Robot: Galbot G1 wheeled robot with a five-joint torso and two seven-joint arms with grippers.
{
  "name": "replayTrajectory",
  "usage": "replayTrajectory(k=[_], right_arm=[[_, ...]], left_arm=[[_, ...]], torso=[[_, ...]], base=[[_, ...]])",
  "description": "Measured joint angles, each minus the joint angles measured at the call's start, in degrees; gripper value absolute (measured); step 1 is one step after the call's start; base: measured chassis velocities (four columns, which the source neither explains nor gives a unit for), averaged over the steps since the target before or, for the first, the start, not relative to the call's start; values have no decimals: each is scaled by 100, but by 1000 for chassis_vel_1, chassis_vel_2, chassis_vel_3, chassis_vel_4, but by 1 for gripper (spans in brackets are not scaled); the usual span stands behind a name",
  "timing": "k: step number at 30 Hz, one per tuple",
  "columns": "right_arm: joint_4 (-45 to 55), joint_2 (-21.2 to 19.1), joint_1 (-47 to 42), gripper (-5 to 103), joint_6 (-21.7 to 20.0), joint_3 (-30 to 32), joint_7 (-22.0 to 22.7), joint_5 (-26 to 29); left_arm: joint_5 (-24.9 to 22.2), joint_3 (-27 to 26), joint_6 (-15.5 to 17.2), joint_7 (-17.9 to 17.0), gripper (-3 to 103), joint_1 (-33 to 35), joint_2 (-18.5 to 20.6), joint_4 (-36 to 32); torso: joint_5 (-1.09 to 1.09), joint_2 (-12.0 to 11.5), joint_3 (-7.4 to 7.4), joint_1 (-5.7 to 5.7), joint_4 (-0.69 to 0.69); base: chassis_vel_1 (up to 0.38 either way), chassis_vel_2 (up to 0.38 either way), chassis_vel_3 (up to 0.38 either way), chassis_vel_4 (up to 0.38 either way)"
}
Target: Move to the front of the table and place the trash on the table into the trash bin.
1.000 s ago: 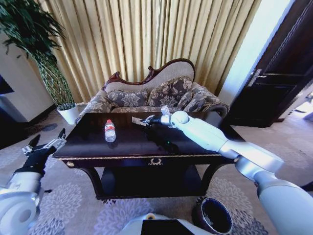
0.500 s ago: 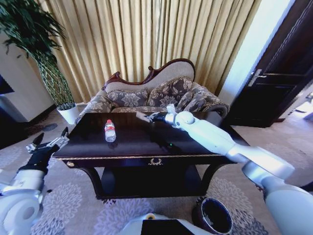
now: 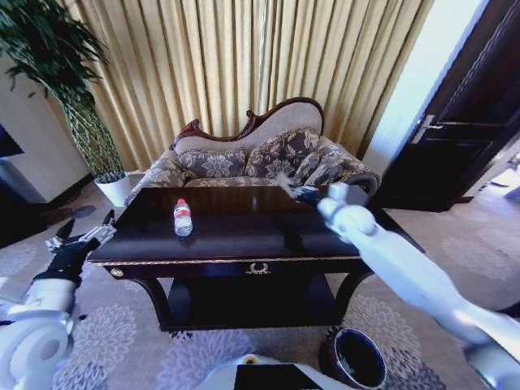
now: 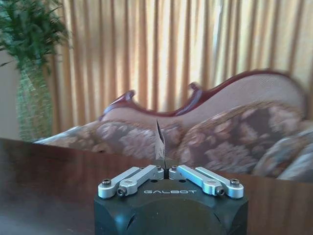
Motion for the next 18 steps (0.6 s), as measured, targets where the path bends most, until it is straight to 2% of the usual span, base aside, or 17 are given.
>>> replayTrajectory(k=[3, 7, 9, 13, 18], right_arm=[[338, -103, -789, 0, 112, 747, 44, -180], [519, -83, -1228, 0, 159, 1148, 194, -246], [704, 96, -1693, 0, 211, 1563, 649, -358], [847, 279, -2078, 0, 289, 1904, 905, -561], [983, 416, -2424, 0, 320, 2290, 948, -807]], left_arm=[[17, 118, 0, 0, 100, -41, 34, 22], [31, 203, 0, -4, 100, -91, 58, 56], [44, 296, 0, -9, 100, -121, 104, 94], [46, 372, 1, -17, 100, -126, 139, 137], [21, 401, 3, -18, 100, -127, 194, 176]], torso=[[2, 1, 0, 0, 1], [-2, 0, 0, 0, 1], [-1, 0, 0, 0, 3], [1, 0, 0, -1, 2], [0, 0, 1, 0, 2]], base=[[0, 0, 0, 0], [0, 0, 0, 0], [0, 0, 0, 0], [0, 0, 0, 0], [0, 0, 0, 0]])
